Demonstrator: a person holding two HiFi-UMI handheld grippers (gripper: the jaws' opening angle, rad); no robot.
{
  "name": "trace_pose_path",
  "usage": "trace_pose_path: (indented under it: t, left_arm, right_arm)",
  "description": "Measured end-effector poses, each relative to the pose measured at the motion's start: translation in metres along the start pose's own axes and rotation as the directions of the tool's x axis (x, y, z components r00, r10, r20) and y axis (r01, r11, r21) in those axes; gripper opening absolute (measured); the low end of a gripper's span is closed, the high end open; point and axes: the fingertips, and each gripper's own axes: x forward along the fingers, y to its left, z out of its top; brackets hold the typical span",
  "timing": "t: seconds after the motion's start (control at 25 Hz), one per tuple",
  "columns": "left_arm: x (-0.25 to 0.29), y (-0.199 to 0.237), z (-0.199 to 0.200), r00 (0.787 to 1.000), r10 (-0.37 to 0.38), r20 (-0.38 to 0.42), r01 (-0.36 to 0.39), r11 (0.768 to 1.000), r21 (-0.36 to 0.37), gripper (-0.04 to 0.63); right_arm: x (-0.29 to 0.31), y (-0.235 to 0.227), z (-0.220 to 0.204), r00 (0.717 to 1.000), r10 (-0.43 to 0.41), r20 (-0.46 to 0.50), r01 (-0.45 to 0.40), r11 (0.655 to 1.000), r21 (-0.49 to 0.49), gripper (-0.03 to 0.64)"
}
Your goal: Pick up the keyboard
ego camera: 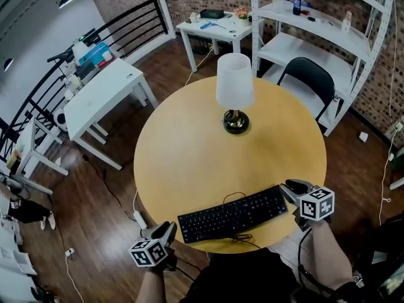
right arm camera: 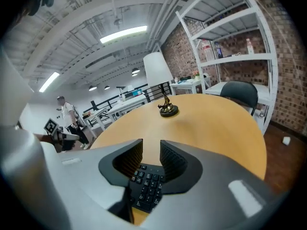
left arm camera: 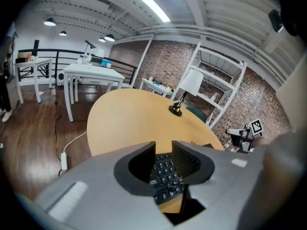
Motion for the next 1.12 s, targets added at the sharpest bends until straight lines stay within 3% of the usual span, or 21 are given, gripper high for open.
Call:
trace_pose_path:
  t: [0.04, 0.2, 0.4, 0.64, 0.8, 0.92, 1.12]
  left_arm:
    - [0.006, 0.002, -0.007, 1.000, -0.002, -0.023, 0.002, 1.000, -0.017, 0.242]
    - [0.017, 0.008, -0.037, 0.995, -0.004, -0.102, -0.004, 0.997, -0.073, 0.303]
    - [0.023, 0.004, -0.071, 0.989, 0.015, -0.146, -0.037, 0.988, -0.152, 0.308]
    - [0.017, 0.019, -0.101, 0.979, 0.053, -0.195, -0.100, 0.966, -0.239, 0.308]
    - [0.039, 0.004, -0.116, 0.976, 0.027, -0.216, -0.096, 0.943, -0.319, 0.331]
    - [0.068, 0.004, -0.124, 0.974, 0.001, -0.225, -0.073, 0.946, -0.315, 0.331]
    - [0.070, 0.037, -0.137, 0.974, 0.006, -0.225, -0.078, 0.947, -0.312, 0.331]
  right_arm:
    - [0.006, -0.004, -0.004, 1.000, 0.028, -0.014, -0.027, 0.999, 0.027, 0.118]
    - [0.030, -0.019, -0.038, 0.984, 0.112, -0.141, -0.100, 0.991, 0.089, 0.198]
    - [0.049, -0.056, -0.070, 0.953, 0.162, -0.256, -0.122, 0.979, 0.166, 0.250]
    - [0.067, -0.070, -0.076, 0.934, 0.199, -0.296, -0.129, 0.962, 0.240, 0.254]
    - [0.073, -0.098, -0.062, 0.915, 0.242, -0.322, -0.167, 0.955, 0.243, 0.249]
    - [0.080, -0.114, -0.059, 0.916, 0.259, -0.307, -0.184, 0.950, 0.253, 0.244]
    - [0.122, -0.090, -0.079, 0.885, 0.372, -0.279, -0.286, 0.909, 0.304, 0.244]
